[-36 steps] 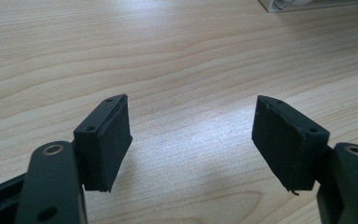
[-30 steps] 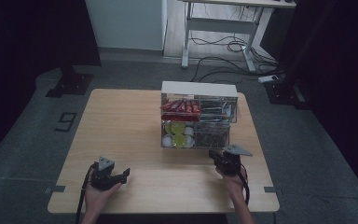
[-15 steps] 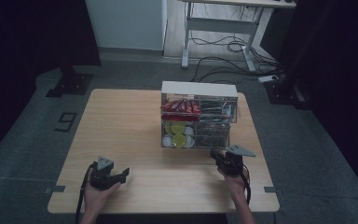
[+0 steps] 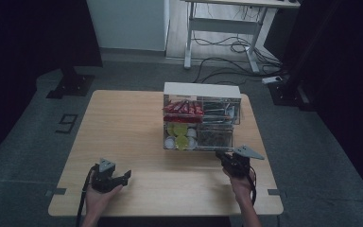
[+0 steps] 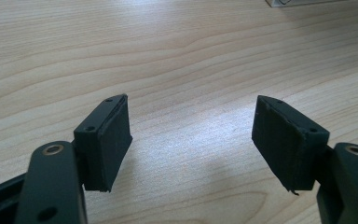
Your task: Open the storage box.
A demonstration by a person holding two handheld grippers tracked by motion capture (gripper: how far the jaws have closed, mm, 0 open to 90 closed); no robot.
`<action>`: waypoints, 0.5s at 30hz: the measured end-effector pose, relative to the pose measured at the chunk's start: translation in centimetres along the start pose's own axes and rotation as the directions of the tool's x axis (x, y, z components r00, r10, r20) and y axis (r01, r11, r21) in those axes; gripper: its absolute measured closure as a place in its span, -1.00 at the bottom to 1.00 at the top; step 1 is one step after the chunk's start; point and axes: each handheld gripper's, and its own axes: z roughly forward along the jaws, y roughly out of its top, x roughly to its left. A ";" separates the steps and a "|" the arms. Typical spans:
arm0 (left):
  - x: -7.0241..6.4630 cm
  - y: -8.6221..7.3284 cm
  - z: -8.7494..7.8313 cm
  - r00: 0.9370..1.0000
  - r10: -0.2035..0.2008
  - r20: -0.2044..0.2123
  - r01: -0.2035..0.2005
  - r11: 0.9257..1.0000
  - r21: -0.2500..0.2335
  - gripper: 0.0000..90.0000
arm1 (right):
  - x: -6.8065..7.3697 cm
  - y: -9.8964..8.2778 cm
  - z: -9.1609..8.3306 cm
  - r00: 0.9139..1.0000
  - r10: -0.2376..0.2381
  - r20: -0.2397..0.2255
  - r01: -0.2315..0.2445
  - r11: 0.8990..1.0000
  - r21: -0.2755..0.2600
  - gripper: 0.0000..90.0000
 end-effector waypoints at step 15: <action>0.0 0.0 0.2 1.000 0.000 0.001 0.000 1.000 0.004 -0.37 | 0.2 1.0 -0.3 1.000 0.008 0.001 -0.008 1.000 -0.025 0.99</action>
